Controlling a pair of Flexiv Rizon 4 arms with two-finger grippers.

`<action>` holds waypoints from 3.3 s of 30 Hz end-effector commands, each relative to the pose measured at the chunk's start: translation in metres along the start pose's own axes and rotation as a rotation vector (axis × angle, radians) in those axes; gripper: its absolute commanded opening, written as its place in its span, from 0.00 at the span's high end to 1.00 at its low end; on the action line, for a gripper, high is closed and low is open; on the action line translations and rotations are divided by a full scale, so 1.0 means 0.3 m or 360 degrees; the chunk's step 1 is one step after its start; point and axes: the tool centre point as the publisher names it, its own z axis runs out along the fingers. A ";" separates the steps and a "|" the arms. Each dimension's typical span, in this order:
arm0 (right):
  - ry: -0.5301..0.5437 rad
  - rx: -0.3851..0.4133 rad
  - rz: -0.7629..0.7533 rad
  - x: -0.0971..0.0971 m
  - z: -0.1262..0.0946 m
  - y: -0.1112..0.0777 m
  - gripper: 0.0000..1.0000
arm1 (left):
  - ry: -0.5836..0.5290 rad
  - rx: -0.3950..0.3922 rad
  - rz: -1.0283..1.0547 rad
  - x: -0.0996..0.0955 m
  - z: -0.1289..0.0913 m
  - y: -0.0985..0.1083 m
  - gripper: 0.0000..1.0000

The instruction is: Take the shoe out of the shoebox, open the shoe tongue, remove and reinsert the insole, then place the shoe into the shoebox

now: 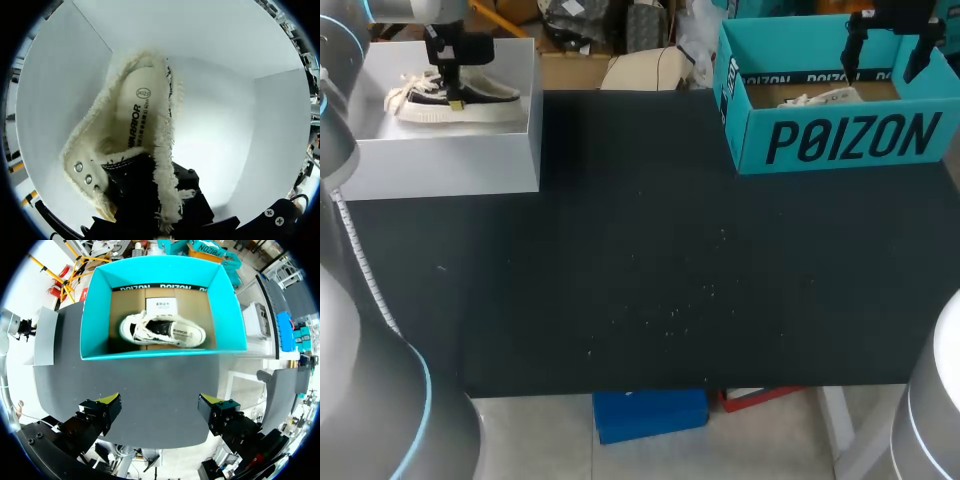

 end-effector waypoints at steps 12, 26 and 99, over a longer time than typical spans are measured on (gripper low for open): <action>0.0001 0.0000 0.0000 -0.001 0.000 0.000 0.00 | -0.0368 0.0010 -0.0182 0.436 -0.600 0.007 1.00; 0.0001 0.0000 0.0000 -0.001 0.000 0.000 0.00 | -0.0664 0.0018 -0.0235 1.018 -0.823 -0.428 1.00; 0.0001 0.0000 0.0000 -0.001 0.000 0.000 0.00 | -0.0080 0.0422 0.0211 1.257 -0.206 -1.003 0.00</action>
